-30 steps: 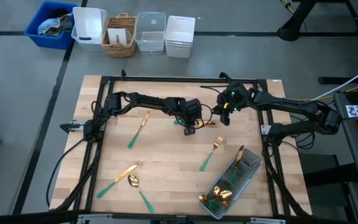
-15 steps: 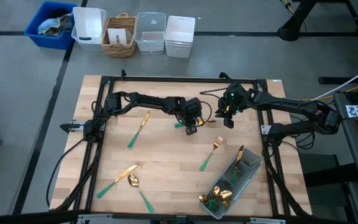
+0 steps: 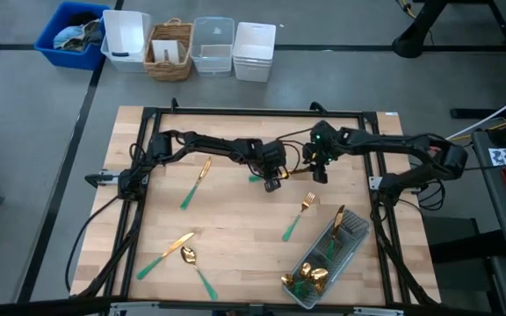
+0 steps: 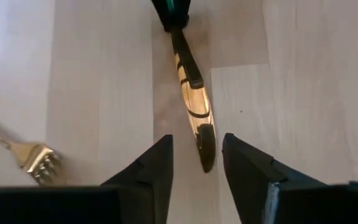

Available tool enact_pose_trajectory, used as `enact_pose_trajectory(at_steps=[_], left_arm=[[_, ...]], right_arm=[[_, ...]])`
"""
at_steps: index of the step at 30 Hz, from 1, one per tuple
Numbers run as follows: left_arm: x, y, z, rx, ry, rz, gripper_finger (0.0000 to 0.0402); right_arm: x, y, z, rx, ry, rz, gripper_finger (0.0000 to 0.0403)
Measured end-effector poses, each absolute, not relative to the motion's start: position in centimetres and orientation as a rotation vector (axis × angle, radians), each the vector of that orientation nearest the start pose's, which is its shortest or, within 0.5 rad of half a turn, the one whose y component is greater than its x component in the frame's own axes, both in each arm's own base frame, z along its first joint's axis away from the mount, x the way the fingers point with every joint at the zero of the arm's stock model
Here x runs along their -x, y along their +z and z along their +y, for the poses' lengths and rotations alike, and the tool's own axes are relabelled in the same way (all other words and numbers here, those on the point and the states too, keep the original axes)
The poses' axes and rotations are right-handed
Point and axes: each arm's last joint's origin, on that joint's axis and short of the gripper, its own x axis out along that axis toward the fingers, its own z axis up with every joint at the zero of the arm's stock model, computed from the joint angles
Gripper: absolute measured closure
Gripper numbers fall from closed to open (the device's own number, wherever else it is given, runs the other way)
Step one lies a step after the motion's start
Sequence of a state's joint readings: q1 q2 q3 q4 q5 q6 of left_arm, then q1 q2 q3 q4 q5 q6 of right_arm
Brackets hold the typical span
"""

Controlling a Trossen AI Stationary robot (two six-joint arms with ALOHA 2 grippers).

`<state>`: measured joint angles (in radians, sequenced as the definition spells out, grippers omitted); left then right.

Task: Sort silverware
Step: Put the top right table knife into the utensil organizer

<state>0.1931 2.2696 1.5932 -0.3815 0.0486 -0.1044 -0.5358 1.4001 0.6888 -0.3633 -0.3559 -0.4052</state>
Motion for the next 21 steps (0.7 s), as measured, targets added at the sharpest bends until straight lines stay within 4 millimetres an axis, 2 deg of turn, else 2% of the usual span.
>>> enact_pose_trajectory(at_steps=[5,12,21], left_arm=[[-46.2,11.6,8.3,0.107,0.184,1.018,0.0380],[-46.5,11.7,6.8,-0.048,0.204,1.020,0.0374],[-46.7,11.7,5.9,-0.108,0.237,1.012,0.0370]], right_arm=[[-22.5,15.6,-12.2,-0.063,0.037,0.951,0.0241],[-23.2,14.5,-12.6,-0.050,0.040,0.943,0.0240],[-23.4,12.9,-12.7,-0.090,0.066,0.990,0.0239]])
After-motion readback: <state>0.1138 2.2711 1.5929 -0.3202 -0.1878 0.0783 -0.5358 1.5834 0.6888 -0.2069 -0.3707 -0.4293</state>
